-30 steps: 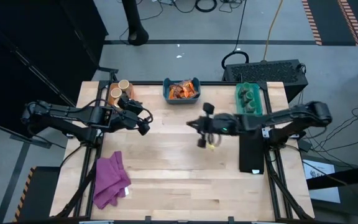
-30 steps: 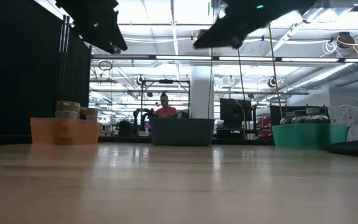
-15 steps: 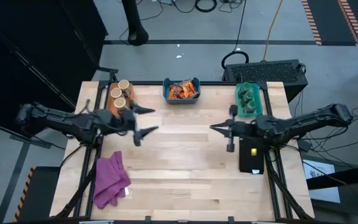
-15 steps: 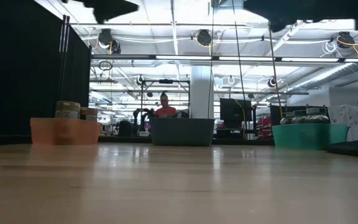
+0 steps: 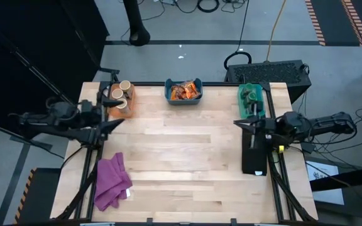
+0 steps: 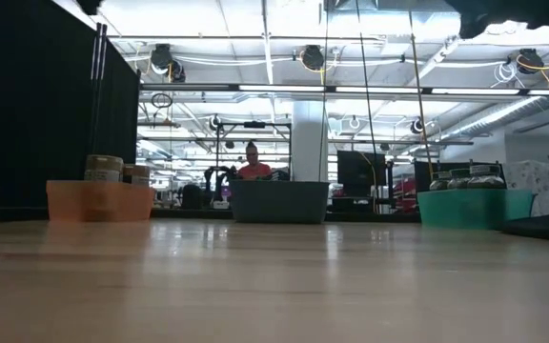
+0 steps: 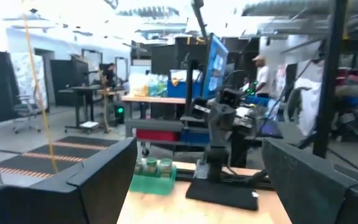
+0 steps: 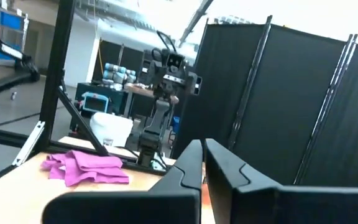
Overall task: Sort spices by type
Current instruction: Return to Home Position
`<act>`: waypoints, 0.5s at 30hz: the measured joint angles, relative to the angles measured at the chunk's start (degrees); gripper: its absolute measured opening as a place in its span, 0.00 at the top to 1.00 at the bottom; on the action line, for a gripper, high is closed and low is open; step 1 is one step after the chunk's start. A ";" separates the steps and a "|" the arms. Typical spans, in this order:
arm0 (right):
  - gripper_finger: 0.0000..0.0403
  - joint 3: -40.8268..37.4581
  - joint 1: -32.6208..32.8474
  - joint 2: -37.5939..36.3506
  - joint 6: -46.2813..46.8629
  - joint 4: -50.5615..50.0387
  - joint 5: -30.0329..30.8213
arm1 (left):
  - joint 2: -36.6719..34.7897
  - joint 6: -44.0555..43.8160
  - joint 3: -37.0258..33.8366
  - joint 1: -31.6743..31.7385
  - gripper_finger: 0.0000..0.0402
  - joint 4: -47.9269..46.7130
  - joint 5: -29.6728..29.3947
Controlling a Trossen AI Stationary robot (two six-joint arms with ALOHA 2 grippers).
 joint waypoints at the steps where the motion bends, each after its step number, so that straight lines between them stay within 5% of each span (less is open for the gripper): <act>1: 1.00 0.00 -0.02 -1.51 -0.03 -1.10 -0.56 | -1.49 -0.16 0.00 0.00 0.13 -0.97 0.69; 10: 1.00 0.00 0.00 -12.74 0.18 -7.96 -4.74 | -7.55 -0.09 -0.26 0.00 0.13 -2.67 12.15; 15: 1.00 -0.02 0.00 -17.92 -0.48 -10.87 -7.38 | -8.19 -0.33 -6.46 0.00 0.13 4.59 16.96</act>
